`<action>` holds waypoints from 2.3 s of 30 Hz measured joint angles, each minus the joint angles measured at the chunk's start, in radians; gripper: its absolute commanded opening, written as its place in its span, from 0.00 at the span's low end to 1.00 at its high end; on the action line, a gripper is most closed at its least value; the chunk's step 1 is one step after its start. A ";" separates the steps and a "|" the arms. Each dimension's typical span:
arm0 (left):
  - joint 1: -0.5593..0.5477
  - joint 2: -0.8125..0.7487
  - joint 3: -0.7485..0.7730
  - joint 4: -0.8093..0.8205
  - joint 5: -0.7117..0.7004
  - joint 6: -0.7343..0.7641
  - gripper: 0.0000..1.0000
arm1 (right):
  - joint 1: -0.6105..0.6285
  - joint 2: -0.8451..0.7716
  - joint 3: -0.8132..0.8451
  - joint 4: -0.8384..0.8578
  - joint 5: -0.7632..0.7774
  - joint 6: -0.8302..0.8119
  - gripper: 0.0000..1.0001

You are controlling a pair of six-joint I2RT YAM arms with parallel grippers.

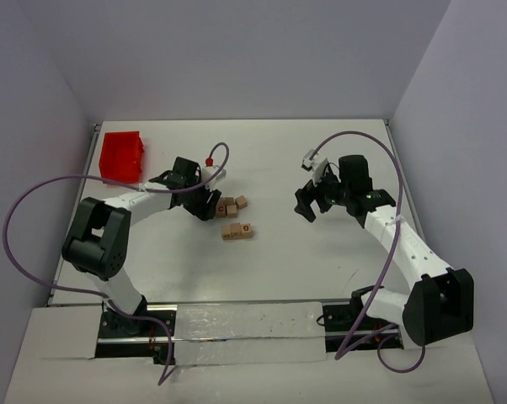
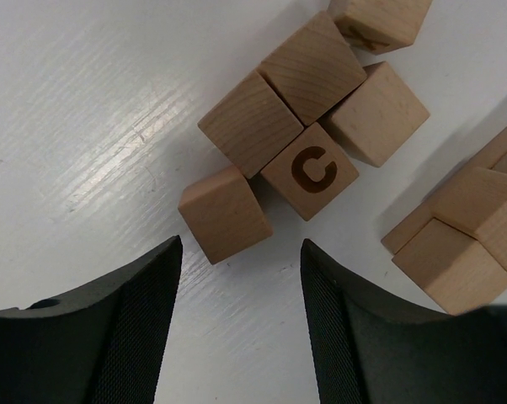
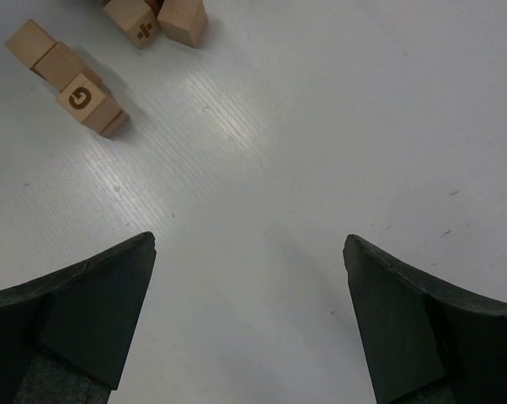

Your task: Build the wood block tower

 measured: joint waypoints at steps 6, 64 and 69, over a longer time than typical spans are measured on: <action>0.000 0.040 0.014 0.000 -0.005 -0.004 0.59 | -0.013 0.000 0.000 0.004 -0.006 0.000 1.00; -0.151 -0.217 0.086 -0.440 0.355 0.508 0.11 | -0.017 -0.090 -0.076 0.034 -0.066 0.045 1.00; -0.152 -0.177 0.131 -0.462 0.346 0.533 0.12 | -0.017 -0.090 -0.077 0.037 -0.066 0.048 1.00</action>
